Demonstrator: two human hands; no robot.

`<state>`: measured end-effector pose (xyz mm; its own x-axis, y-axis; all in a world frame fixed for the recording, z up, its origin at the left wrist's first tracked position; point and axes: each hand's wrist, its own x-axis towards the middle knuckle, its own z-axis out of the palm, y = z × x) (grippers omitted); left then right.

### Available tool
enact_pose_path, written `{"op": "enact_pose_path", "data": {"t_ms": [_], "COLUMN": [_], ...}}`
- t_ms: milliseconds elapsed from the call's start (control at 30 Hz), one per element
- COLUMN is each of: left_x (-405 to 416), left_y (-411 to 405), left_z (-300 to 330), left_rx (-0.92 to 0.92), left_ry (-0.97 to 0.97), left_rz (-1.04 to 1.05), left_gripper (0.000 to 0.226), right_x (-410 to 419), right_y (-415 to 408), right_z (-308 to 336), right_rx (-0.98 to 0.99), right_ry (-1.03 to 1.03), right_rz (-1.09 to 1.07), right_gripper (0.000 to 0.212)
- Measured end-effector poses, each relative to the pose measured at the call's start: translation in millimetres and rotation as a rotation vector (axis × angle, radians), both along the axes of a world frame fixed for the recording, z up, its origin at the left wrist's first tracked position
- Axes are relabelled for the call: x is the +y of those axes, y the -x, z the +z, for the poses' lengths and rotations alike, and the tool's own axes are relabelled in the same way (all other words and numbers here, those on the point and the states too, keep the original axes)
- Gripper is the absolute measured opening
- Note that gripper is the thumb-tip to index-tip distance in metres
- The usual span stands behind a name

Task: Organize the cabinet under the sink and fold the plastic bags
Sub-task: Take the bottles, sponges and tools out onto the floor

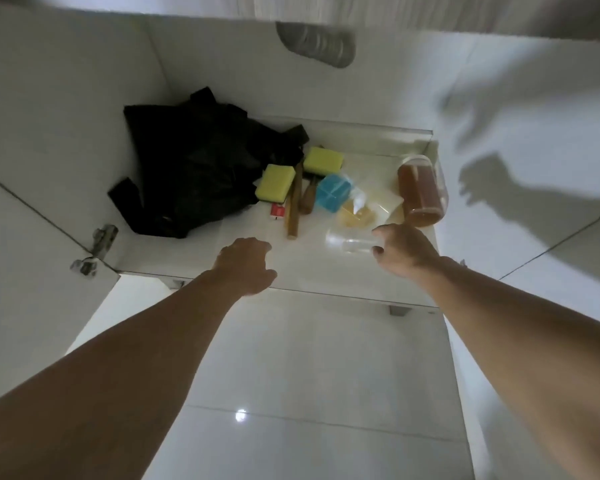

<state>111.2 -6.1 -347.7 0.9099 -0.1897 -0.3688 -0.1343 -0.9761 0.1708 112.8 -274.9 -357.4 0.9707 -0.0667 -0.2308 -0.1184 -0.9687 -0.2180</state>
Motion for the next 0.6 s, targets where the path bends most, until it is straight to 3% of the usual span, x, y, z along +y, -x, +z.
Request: {"op": "enact_pose_path", "data": {"t_ms": [300,600], "left_x": [-21.5,-62.6], "left_y": [-31.3,-58.0], "left_z": [-105.7,-143.2], "left_rx": [-0.2,-0.309], "left_ry": [-0.042,0.027], "left_rz": [-0.071,-0.088], "left_gripper": [0.06,0.062], "right_x": [-9.1,-46.8], "right_y": [-33.8,-54.0], "right_z": [-104.0,-123.7], "right_rx": [-0.158,-0.273], "right_ry": [0.051,0.156], "right_rz": [0.019,0.026], "right_gripper": [0.039,0.047]}}
